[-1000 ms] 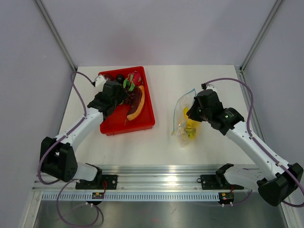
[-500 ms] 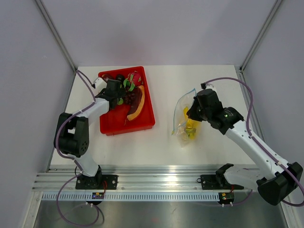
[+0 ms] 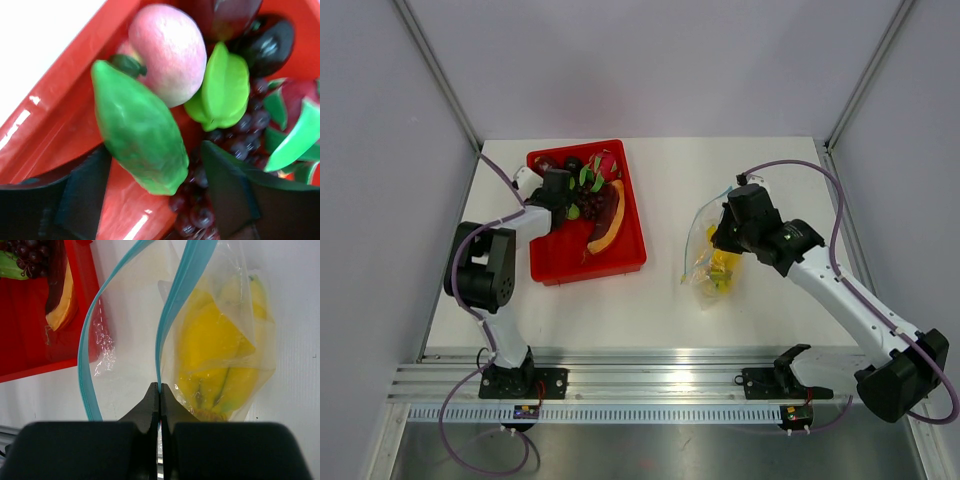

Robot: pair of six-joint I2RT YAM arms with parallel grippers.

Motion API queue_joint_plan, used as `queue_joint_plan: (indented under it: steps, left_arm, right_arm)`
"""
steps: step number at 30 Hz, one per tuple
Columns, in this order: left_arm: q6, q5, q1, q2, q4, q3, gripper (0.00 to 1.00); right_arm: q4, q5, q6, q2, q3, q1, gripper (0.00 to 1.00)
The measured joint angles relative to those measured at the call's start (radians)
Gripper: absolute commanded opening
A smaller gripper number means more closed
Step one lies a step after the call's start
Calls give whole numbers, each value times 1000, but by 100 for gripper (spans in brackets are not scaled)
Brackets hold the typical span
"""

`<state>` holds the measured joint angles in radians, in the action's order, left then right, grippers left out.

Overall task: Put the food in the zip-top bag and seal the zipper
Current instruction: Pick up the fake vegetable from the bin.

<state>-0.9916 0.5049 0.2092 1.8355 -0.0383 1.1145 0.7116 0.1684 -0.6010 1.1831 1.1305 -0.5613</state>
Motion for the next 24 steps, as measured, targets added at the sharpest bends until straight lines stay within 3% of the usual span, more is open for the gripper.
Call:
queue_joint_plan:
  steps: [9, 16, 24]
  left_arm:
    - [21, -37, -5, -56, 47, -52, 16]
    - [89, -123, 2, -252, 56, -95, 6]
    - [223, -360, 20, -419, 81, -126, 1]
  right_arm:
    - [15, 4, 0, 3, 5, 0, 0]
    - [19, 3, 0, -19, 5, 0, 0]
    - [20, -14, 3, -50, 5, 0, 0]
